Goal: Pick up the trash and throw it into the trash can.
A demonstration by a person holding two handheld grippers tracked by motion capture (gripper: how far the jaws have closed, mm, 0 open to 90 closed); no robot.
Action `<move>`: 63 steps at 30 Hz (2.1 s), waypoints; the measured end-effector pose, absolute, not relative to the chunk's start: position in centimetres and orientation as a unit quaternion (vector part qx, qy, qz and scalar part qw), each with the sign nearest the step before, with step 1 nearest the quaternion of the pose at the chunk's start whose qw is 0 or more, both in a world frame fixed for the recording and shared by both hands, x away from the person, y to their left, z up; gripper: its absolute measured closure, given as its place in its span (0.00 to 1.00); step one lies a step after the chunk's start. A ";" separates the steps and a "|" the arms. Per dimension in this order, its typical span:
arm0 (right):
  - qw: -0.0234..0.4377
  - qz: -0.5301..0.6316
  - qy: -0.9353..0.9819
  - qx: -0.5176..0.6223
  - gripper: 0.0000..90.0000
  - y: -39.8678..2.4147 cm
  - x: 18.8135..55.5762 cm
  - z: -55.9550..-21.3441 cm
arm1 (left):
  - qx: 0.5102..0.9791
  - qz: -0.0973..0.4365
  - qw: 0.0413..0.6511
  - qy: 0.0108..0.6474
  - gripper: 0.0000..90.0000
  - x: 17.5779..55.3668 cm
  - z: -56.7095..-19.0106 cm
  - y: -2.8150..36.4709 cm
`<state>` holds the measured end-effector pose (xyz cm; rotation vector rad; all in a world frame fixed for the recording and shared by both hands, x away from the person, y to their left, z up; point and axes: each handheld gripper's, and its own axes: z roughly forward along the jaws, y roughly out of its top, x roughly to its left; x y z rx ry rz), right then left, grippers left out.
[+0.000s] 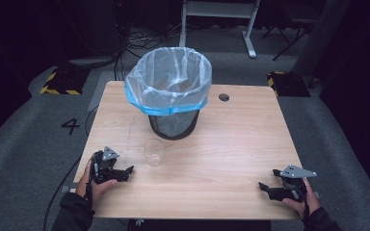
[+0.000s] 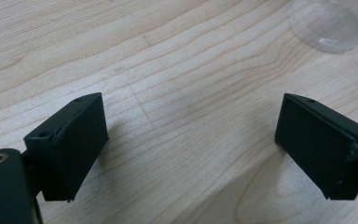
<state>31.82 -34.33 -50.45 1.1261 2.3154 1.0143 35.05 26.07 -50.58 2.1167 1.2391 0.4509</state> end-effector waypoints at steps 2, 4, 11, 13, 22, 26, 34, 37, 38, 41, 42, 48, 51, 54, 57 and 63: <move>0.186 0.360 0.822 0.400 0.18 -34.3 31.8 -50.4 | 0.804 0.171 0.317 0.473 0.10 35.0 -50.6 26.0; 0.186 0.360 0.821 0.401 0.18 -34.3 31.8 -50.4 | 0.800 0.172 0.314 0.481 0.10 34.9 -50.5 25.9; 0.193 0.359 0.825 0.393 0.18 -34.2 31.8 -50.4 | 0.801 0.177 0.313 0.479 0.10 34.8 -50.5 25.8; 0.193 0.359 0.825 0.393 0.18 -34.2 31.8 -50.4 | 0.801 0.186 0.313 0.475 0.11 34.7 -50.5 25.7; 0.187 0.361 0.823 0.395 0.19 -34.2 31.9 -50.5 | 0.814 0.185 0.323 0.446 0.22 34.4 -49.8 25.7; 0.187 0.361 0.825 0.394 0.19 -34.3 31.9 -50.4 | 0.823 0.185 0.326 0.428 0.22 34.0 -49.3 25.0; 0.186 0.362 0.824 0.396 0.19 -34.2 31.9 -50.4 | 0.830 0.186 0.346 0.396 0.22 33.5 -48.1 23.4; 0.185 0.362 0.824 0.396 0.19 -34.3 31.9 -50.4 | 0.833 0.186 0.348 0.387 0.22 33.4 -47.7 22.7; 0.186 0.362 0.824 0.395 0.19 -34.3 31.9 -50.4 | 0.836 0.186 0.345 0.384 0.22 33.4 -47.6 22.6; 0.186 0.361 0.824 0.394 0.19 -34.3 31.9 -50.4 | 0.835 0.190 0.352 0.377 0.23 33.1 -47.3 22.2; 0.185 0.361 0.824 0.395 0.19 -34.3 31.9 -50.4 | 0.836 0.193 0.353 0.372 0.23 33.0 -47.0 22.0; 0.184 0.362 0.824 0.395 0.19 -34.3 31.9 -50.4 | 0.836 0.200 0.361 0.363 0.23 32.7 -46.4 21.4; 0.184 0.362 0.824 0.395 0.19 -34.3 31.9 -50.4 | 0.835 0.203 0.360 0.364 0.23 32.8 -46.2 21.3; 0.184 0.361 0.825 0.394 0.19 -34.3 31.9 -50.4 | 0.832 0.208 0.366 0.361 0.23 32.8 -45.8 21.2; 0.183 0.361 0.825 0.394 0.19 -34.3 31.9 -50.4 | 0.831 0.211 0.370 0.359 0.23 32.7 -45.5 21.2; 0.185 0.361 0.825 0.394 0.19 -34.3 31.9 -50.4 | 0.830 0.213 0.377 0.352 0.23 32.7 -45.1 20.8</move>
